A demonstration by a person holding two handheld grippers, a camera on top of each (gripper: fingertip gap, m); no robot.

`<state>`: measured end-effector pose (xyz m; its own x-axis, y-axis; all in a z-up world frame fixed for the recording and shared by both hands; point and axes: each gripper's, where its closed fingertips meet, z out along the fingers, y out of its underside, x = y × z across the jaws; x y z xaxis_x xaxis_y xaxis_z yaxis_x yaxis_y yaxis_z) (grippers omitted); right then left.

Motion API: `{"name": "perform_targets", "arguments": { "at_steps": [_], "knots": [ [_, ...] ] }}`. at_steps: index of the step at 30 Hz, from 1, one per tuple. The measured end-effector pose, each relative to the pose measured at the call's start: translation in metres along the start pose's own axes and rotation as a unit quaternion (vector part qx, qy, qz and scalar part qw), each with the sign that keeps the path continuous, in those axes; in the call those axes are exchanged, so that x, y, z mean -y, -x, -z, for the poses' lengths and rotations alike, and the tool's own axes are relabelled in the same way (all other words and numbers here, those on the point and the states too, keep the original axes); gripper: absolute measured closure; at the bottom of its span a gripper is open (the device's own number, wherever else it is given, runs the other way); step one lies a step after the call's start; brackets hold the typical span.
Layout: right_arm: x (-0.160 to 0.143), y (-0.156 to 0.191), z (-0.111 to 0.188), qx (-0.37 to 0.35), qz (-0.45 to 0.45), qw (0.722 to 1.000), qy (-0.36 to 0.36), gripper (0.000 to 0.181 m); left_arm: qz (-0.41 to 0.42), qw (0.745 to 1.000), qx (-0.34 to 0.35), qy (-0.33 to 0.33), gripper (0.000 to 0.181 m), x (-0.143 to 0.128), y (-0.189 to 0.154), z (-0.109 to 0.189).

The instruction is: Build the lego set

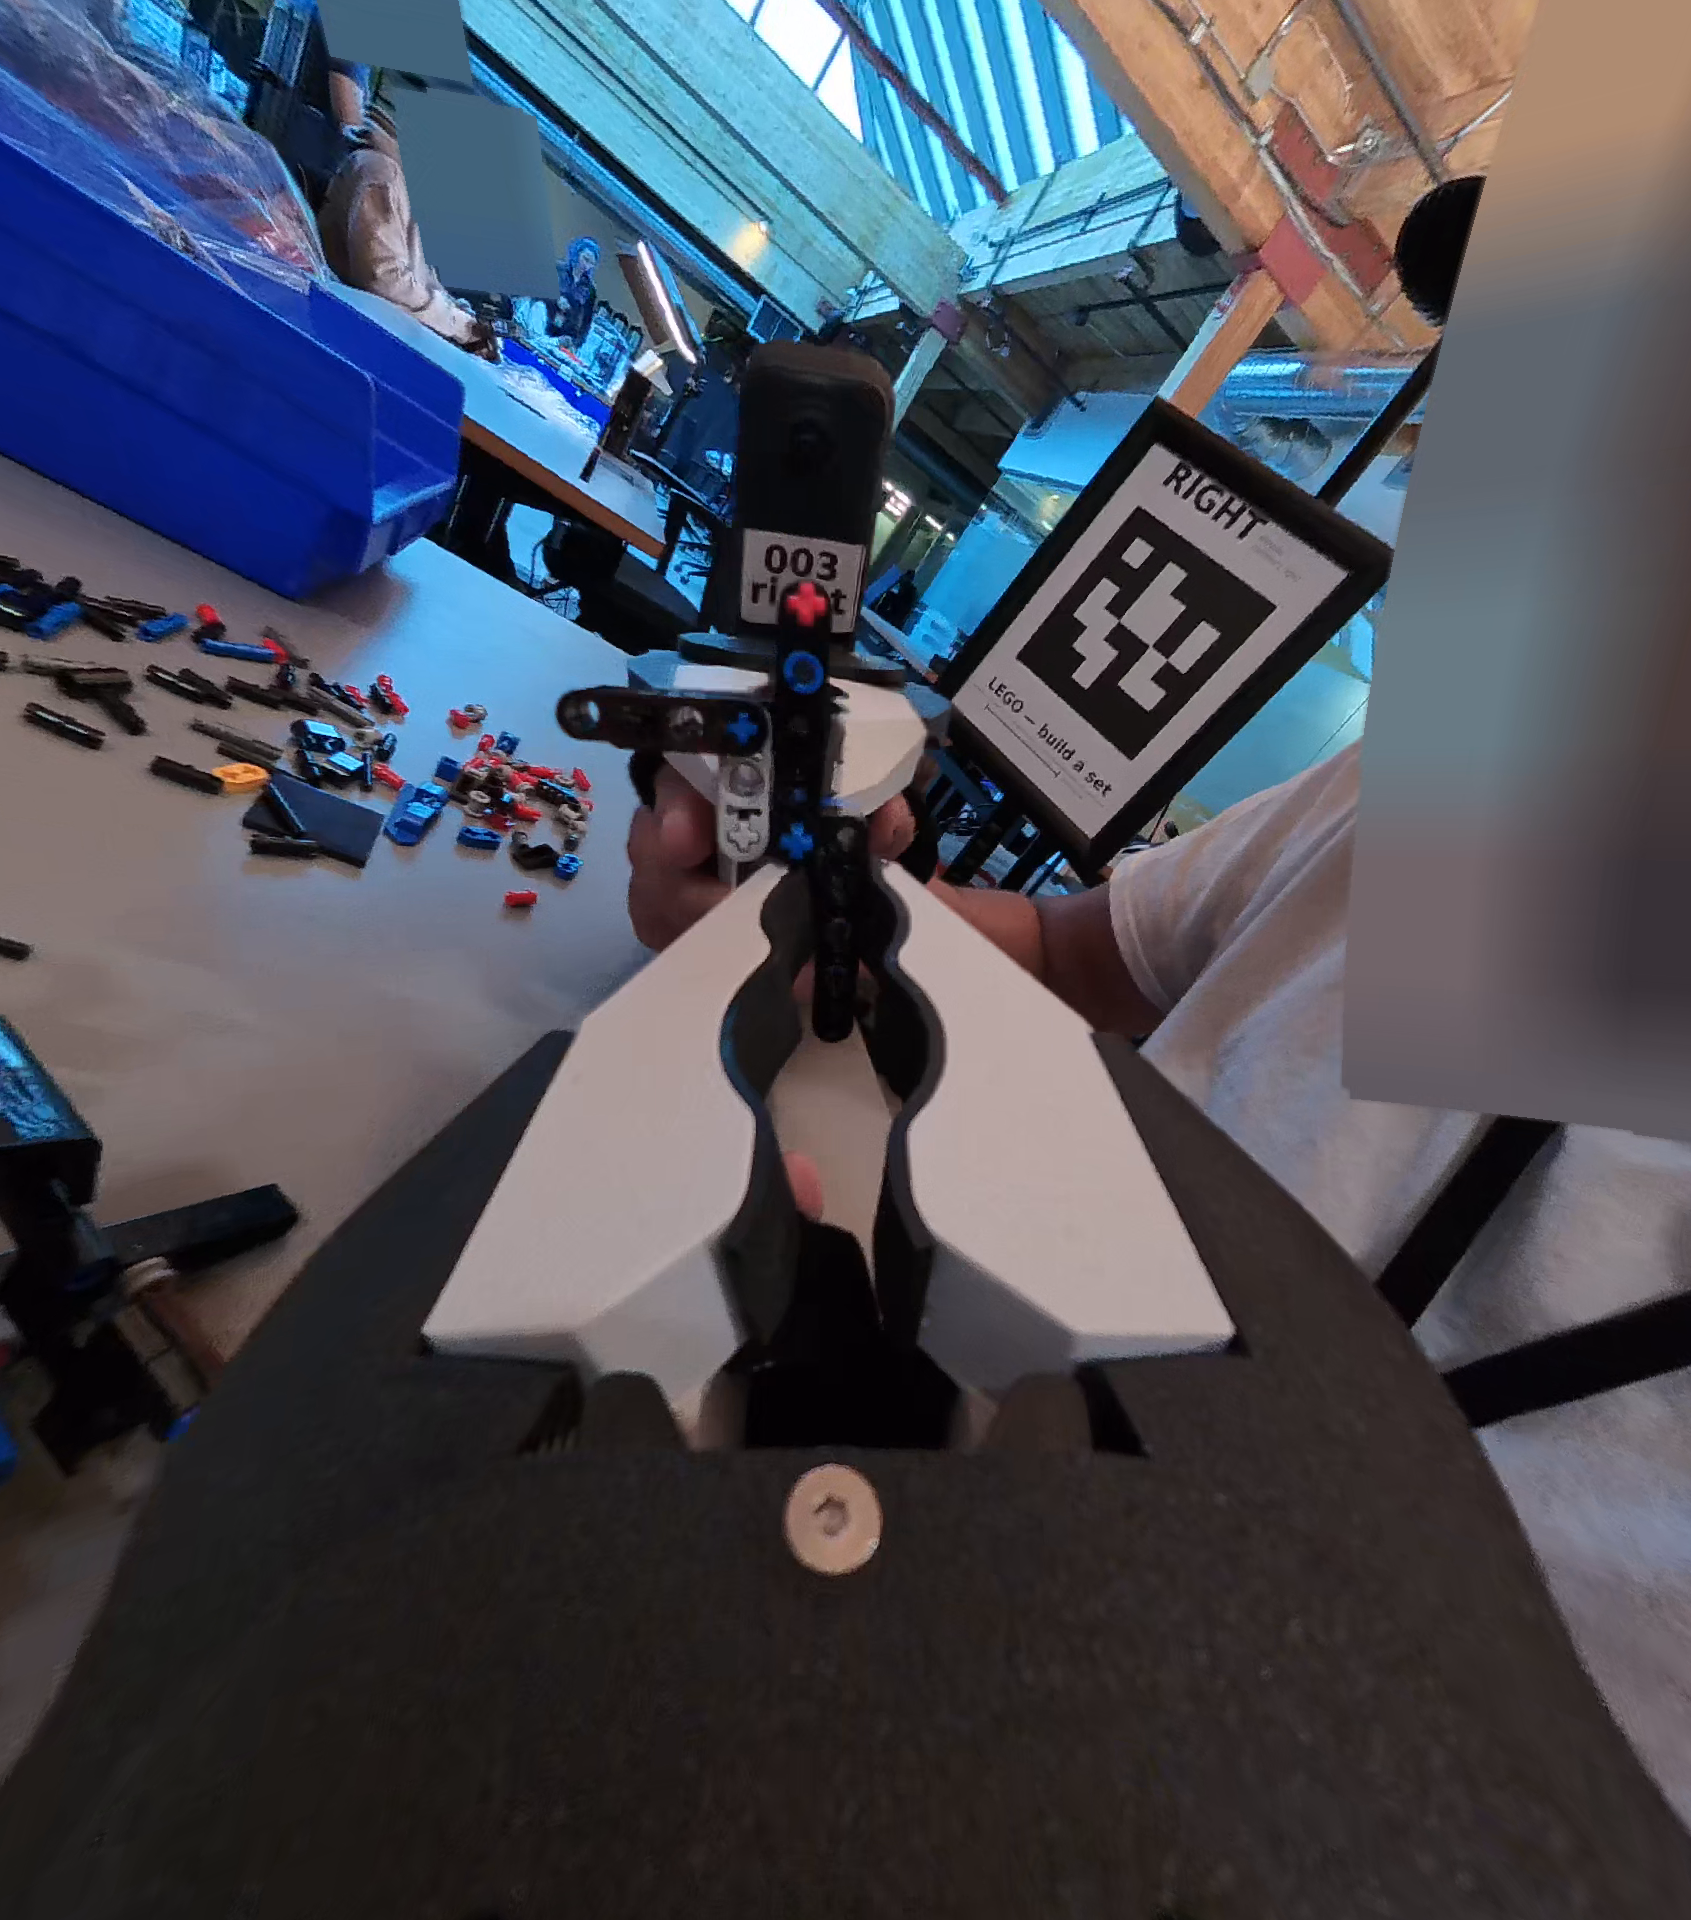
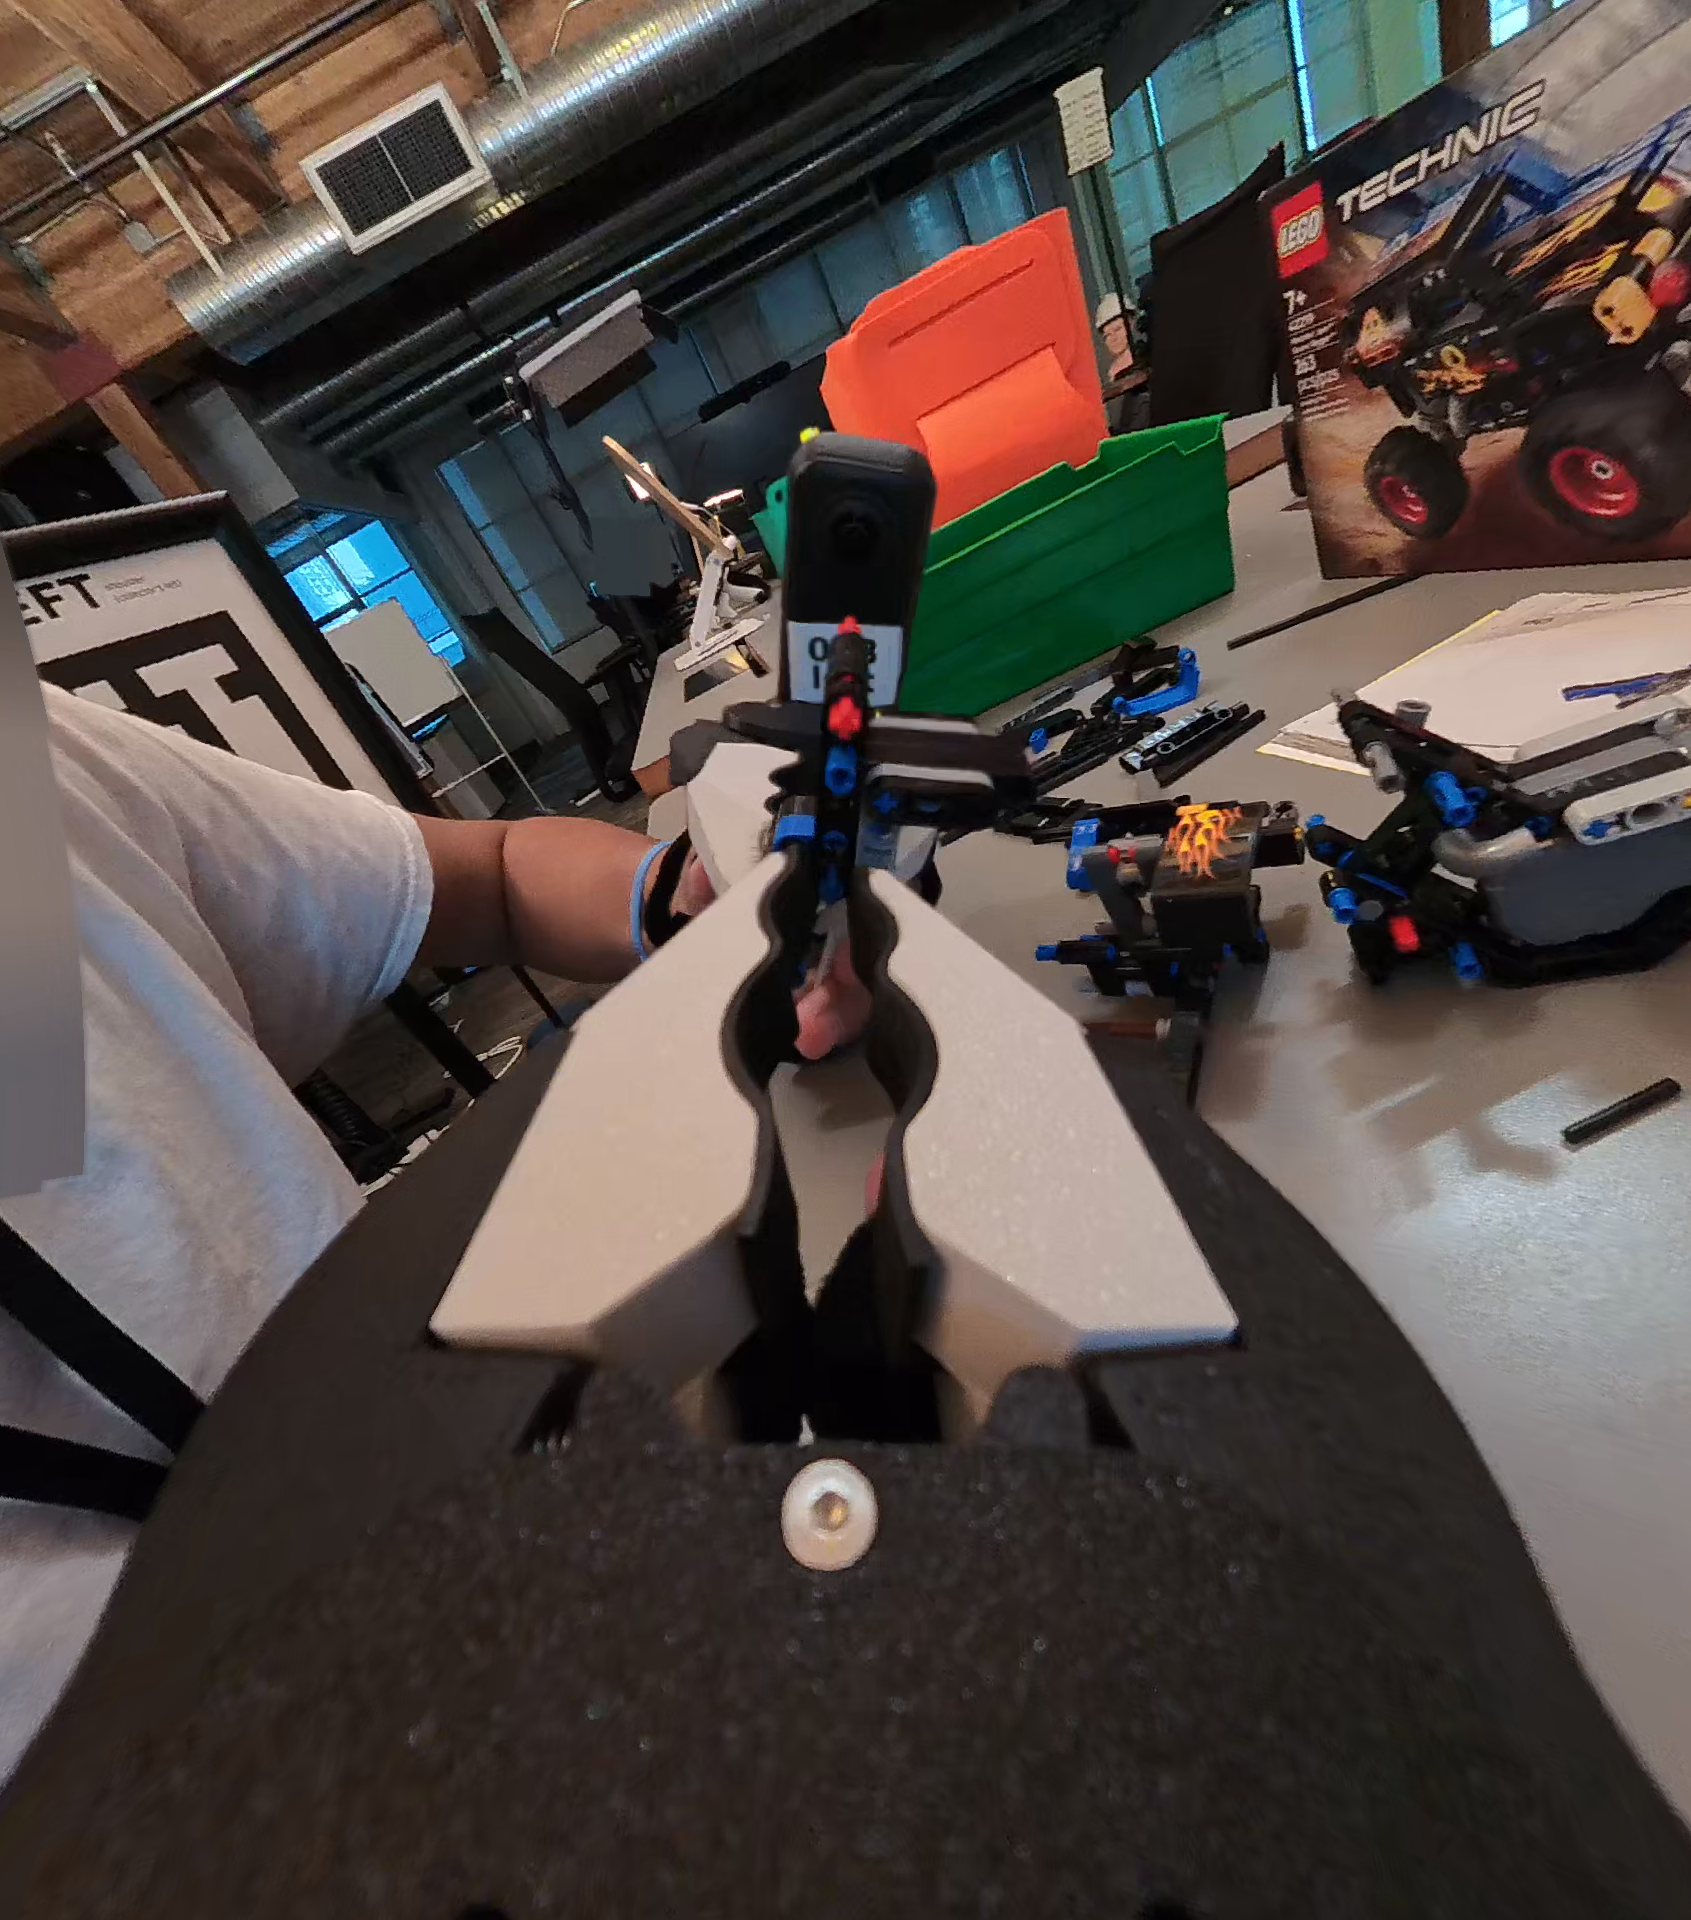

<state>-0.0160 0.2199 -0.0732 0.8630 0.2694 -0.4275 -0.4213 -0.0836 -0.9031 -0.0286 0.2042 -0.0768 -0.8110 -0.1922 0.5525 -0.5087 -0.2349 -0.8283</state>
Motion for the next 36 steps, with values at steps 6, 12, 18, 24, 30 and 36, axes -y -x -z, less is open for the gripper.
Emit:
{"name": "perform_targets", "arguments": {
  "at_steps": [6, 12, 18, 24, 30, 36],
  "knots": [
    [0.0, 0.0, 0.0, -0.004, 0.012, 1.0, 0.002, 0.176, 0.009, 1.0, -0.005, -0.006, 0.176, 0.001, 0.0, -0.001],
    [-0.001, -0.002, 0.0, -0.007, 0.011, 1.0, 0.003, 0.176, 0.01, 1.0, -0.002, -0.005, 0.176, 0.0, 0.001, -0.001],
    [-0.003, -0.007, 0.0, -0.02, 0.005, 1.0, 0.005, 0.176, 0.015, 1.0, 0.014, 0.002, 0.175, -0.002, 0.006, -0.003],
    [0.001, -0.012, -0.002, -0.05, 0.053, 0.997, 0.009, 0.175, 0.03, 0.999, 0.013, 0.015, 0.175, -0.004, 0.009, -0.006],
    [0.0, -0.008, 0.006, -0.084, 0.214, 0.971, 0.063, 0.169, 0.062, 0.997, -0.014, 0.039, 0.176, -0.01, 0.004, -0.004],
    [-0.004, -0.004, 0.013, -0.135, 0.42, 0.891, 0.109, 0.164, 0.132, 0.99, -0.042, 0.024, 0.176, -0.006, 0.001, -0.003]
  ]
}}
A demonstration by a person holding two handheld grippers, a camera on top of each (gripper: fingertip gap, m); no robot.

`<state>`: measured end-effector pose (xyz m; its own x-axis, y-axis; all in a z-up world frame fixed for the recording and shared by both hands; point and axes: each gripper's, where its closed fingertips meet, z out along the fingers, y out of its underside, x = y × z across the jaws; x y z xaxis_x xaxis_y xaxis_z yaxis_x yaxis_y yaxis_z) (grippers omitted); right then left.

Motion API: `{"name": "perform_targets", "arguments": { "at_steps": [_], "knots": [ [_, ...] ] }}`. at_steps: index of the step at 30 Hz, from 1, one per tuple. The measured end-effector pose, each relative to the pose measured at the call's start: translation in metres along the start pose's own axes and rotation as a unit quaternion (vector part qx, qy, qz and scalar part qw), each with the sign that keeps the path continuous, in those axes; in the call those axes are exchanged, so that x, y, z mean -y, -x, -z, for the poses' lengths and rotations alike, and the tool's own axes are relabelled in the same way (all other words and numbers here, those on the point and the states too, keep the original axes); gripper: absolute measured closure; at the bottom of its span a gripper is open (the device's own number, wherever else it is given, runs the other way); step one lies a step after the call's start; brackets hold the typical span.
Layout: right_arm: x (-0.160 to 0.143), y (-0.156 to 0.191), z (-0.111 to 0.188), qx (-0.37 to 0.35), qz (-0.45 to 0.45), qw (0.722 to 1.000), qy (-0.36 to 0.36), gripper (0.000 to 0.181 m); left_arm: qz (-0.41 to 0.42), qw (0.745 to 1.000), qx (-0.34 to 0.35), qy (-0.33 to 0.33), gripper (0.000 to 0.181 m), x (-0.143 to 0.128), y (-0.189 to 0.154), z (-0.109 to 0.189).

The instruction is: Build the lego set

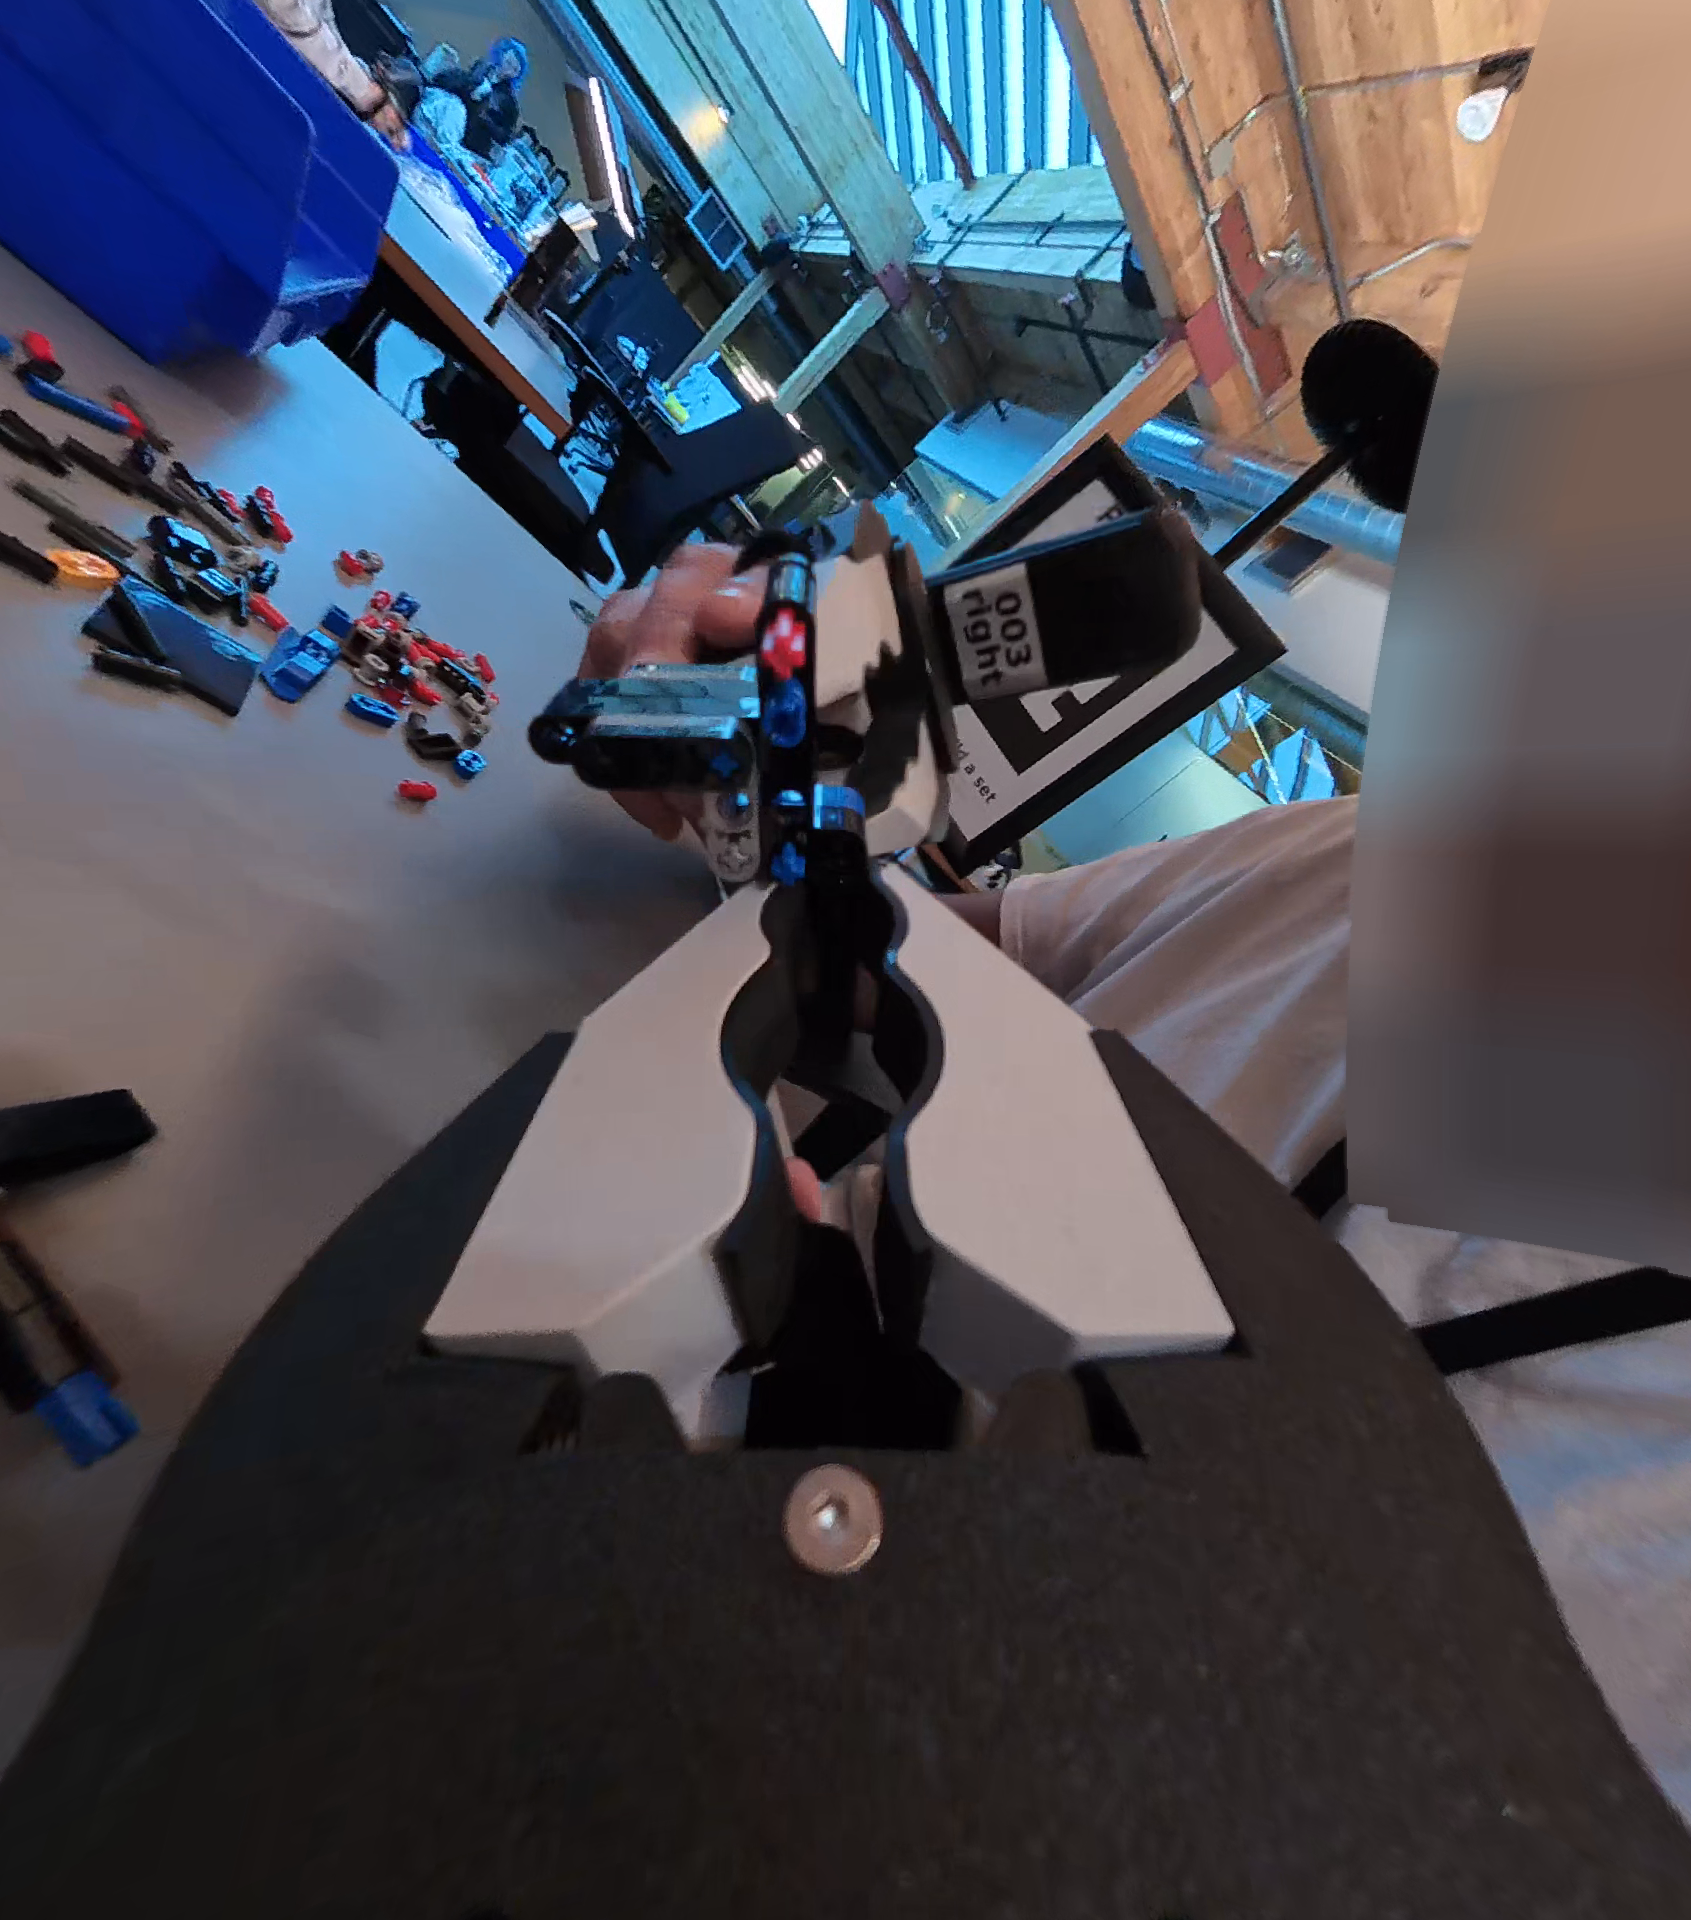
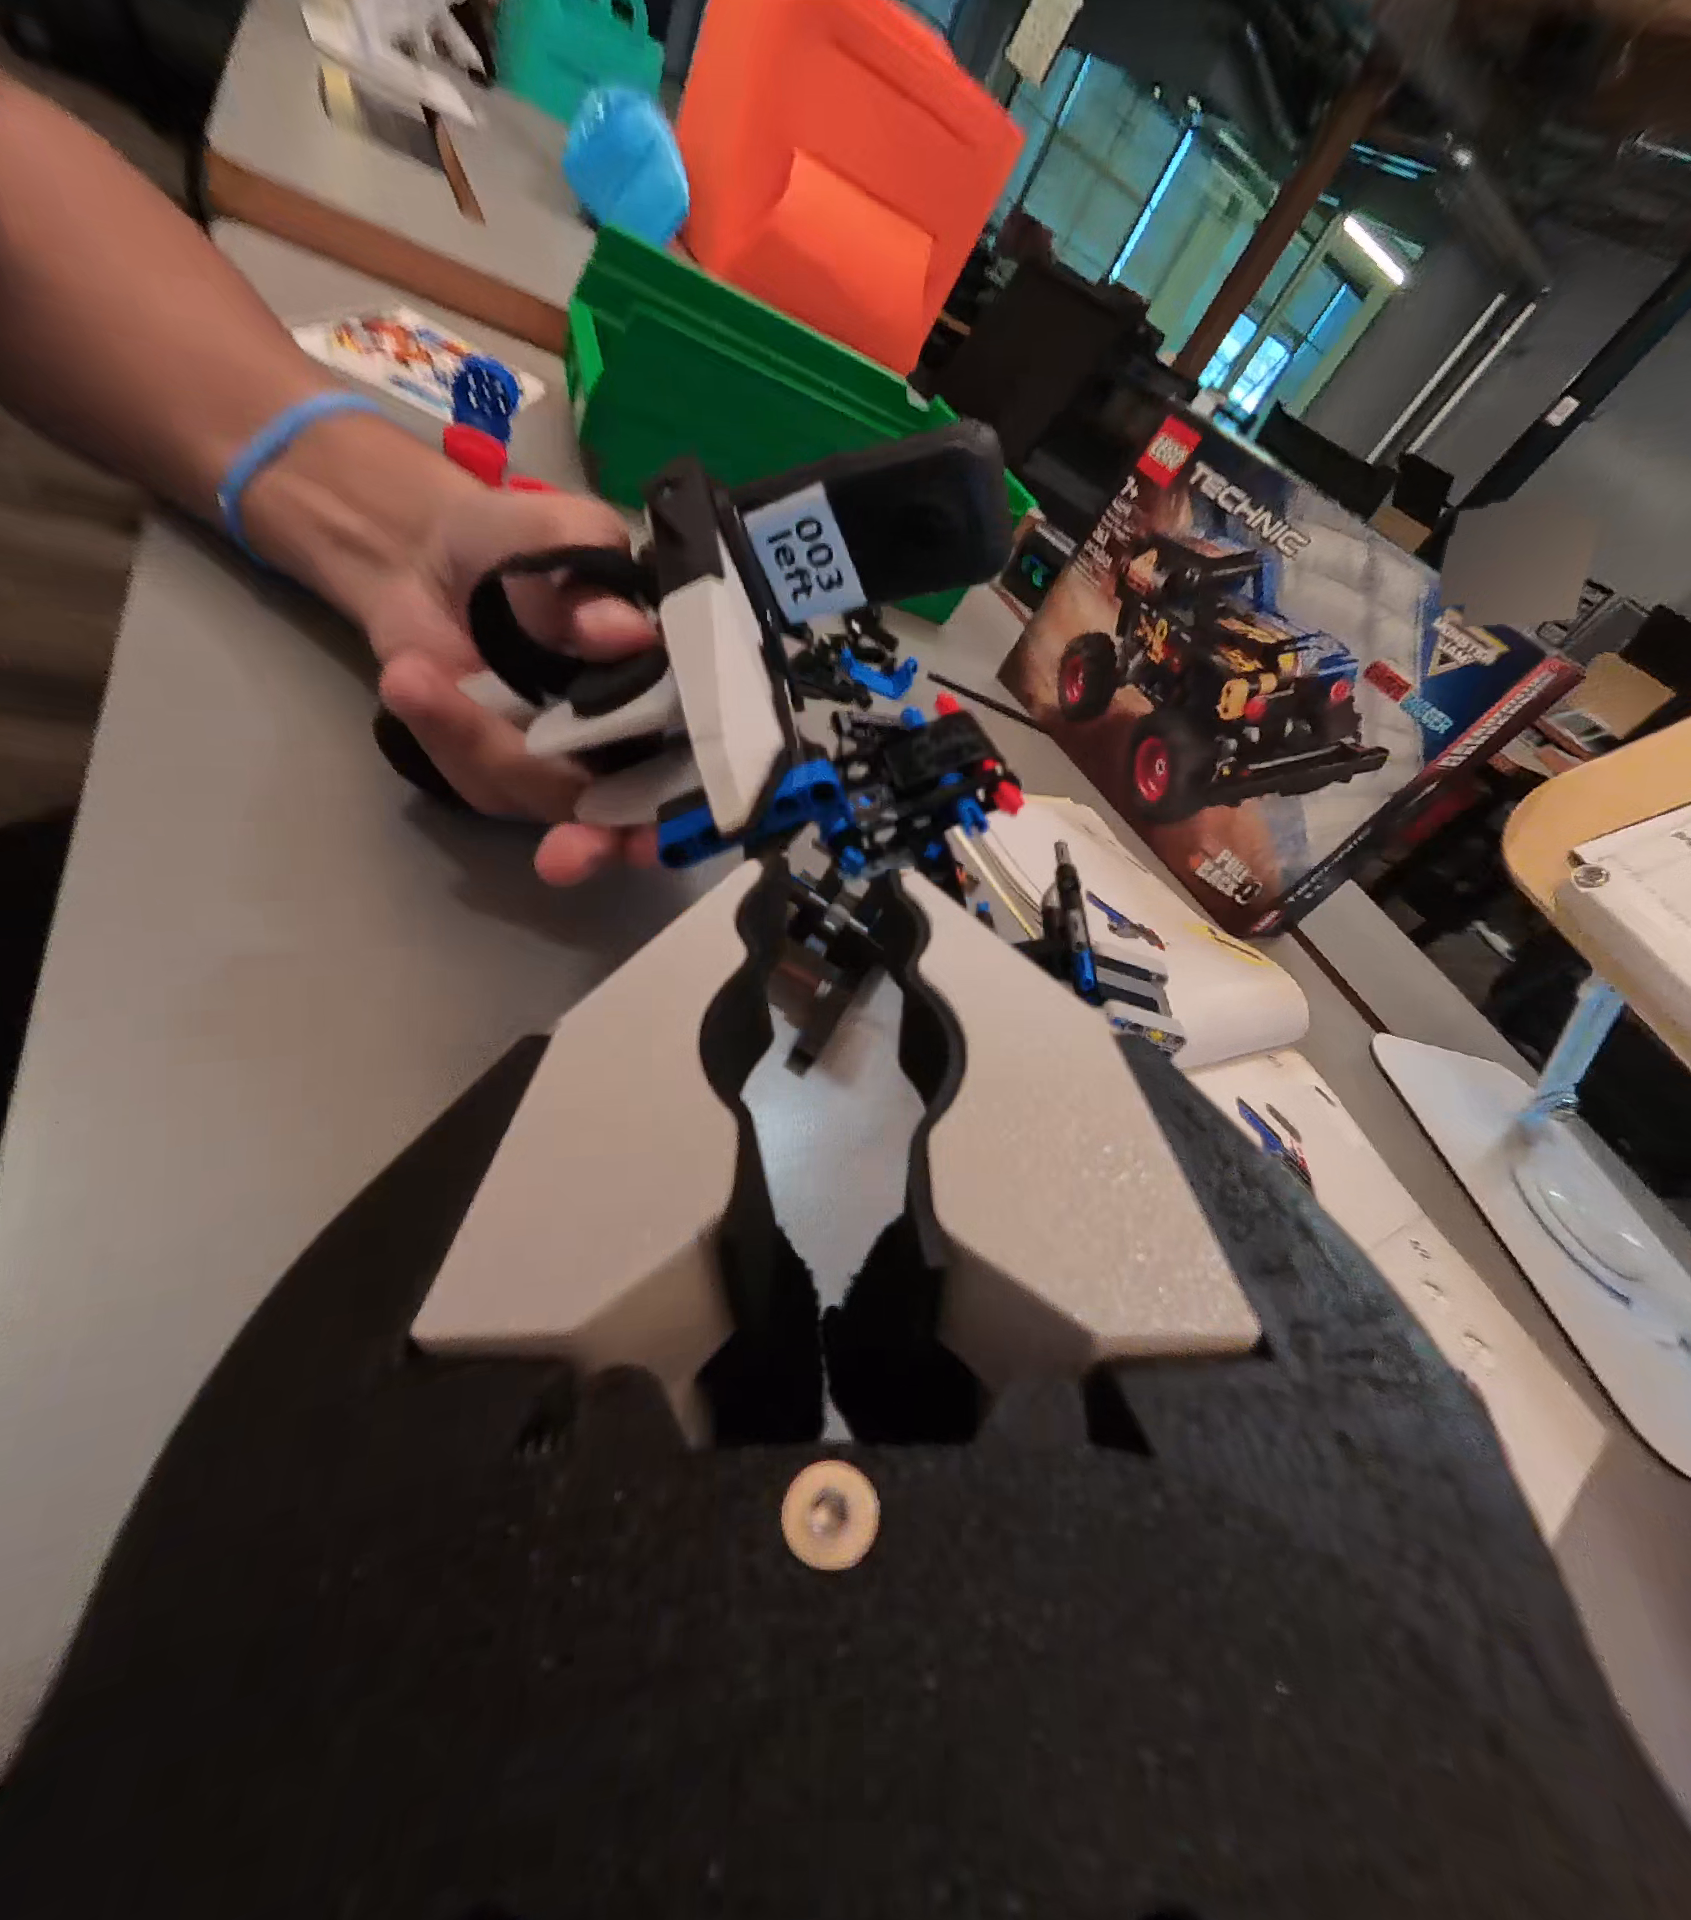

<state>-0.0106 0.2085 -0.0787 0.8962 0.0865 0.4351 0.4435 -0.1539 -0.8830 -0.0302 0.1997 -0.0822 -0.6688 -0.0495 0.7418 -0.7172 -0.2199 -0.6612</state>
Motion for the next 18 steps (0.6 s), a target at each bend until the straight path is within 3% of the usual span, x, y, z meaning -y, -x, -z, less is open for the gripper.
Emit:
{"name": "perform_targets", "arguments": {
  "at_steps": [18],
  "knots": [
    [0.0028, 0.0026, -0.0004, -0.012, 0.025, 1.0, -0.013, 0.178, 0.003, 1.0, -0.011, 0.007, 0.176, -0.0066, -0.0031, -0.0069]
  ]
}}
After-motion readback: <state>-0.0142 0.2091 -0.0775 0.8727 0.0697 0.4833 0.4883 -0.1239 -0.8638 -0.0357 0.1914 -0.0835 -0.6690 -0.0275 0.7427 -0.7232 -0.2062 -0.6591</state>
